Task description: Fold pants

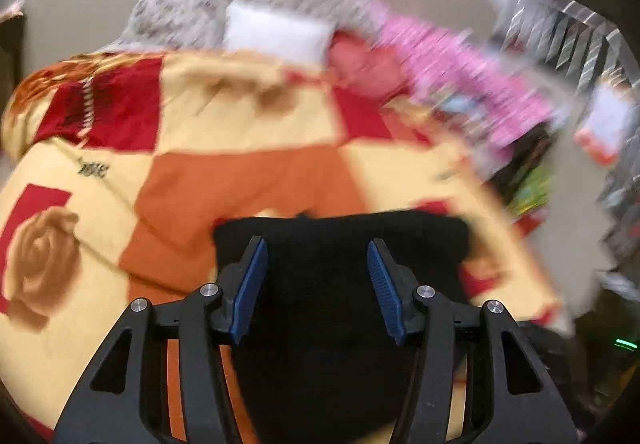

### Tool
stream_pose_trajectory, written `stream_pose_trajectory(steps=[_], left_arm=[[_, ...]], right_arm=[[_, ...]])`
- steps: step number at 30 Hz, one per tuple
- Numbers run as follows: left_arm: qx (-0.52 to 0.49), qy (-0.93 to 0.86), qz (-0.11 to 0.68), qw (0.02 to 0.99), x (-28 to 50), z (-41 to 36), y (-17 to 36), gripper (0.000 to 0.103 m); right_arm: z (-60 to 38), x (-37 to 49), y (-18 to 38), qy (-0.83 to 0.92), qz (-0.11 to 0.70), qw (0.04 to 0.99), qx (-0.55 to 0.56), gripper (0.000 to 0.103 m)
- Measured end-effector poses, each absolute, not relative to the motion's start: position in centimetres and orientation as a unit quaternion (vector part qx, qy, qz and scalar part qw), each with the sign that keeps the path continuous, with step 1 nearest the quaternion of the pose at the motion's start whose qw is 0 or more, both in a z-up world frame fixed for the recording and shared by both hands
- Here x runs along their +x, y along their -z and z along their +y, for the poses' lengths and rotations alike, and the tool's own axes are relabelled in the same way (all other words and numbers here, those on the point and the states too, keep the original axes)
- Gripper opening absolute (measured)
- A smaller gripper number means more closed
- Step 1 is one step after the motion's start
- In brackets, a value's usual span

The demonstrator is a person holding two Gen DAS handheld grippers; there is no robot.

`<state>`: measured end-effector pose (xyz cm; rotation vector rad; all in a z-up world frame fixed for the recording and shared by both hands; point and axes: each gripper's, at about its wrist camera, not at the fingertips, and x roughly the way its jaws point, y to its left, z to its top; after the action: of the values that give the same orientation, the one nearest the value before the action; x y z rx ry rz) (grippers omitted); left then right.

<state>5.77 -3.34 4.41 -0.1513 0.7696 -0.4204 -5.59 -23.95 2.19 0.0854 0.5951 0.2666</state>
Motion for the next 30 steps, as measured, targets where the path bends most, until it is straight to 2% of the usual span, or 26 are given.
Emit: stream_pose_trajectory(steps=[1, 4, 7, 9, 12, 15, 19, 20, 23, 27, 30], left_arm=[[-0.088, 0.197, 0.407, 0.887, 7.5, -3.4, -2.8, 0.054], [-0.121, 0.215, 0.425, 0.871, 9.6, -2.7, -2.1, 0.054], [-0.108, 0.219, 0.437, 0.866, 9.9, -2.8, -2.6, 0.054], [-0.111, 0.218, 0.422, 0.873, 9.0, -2.4, -3.3, 0.054], [-0.137, 0.207, 0.359, 0.9, 5.6, -1.1, -5.0, 0.054], [-0.121, 0.222, 0.308, 0.917, 3.1, -1.4, -5.1, 0.054], [-0.106, 0.211, 0.322, 0.917, 2.8, -2.6, -2.8, 0.054], [-0.102, 0.211, 0.317, 0.919, 2.7, -2.8, -2.9, 0.058], [-0.093, 0.208, 0.322, 0.919, 2.8, -3.2, -2.6, 0.059], [-0.095, 0.212, 0.325, 0.917, 3.0, -3.1, -2.4, 0.059], [-0.095, 0.213, 0.324, 0.917, 2.9, -3.2, -2.5, 0.059]], right_arm=[[-23.9, -5.7, -2.2, -0.131, 0.292, 0.947, 0.041, 0.015], [-23.8, -5.7, -2.1, -0.133, 0.293, 0.946, 0.041, 0.015], [-23.9, -5.6, -2.1, -0.133, 0.292, 0.946, 0.042, 0.015], [-23.9, -5.7, -2.1, -0.132, 0.291, 0.947, 0.042, 0.015], [-23.8, -5.8, -2.1, -0.132, 0.285, 0.949, 0.036, 0.015], [-23.7, -6.0, -3.3, -0.126, 0.276, 0.952, 0.03, 0.015], [-23.0, -4.7, -7.2, -0.14, 0.223, 0.964, 0.045, 0.015], [-22.4, -3.7, -7.8, -0.149, 0.229, 0.961, 0.048, 0.016], [-19.4, 0.8, -8.3, -0.178, 0.275, 0.944, 0.032, 0.016], [-16.9, 6.1, -5.1, -0.208, 0.381, 0.901, 0.008, 0.014], [-20.6, 6.1, -4.4, -0.184, 0.372, 0.909, 0.049, 0.012]])
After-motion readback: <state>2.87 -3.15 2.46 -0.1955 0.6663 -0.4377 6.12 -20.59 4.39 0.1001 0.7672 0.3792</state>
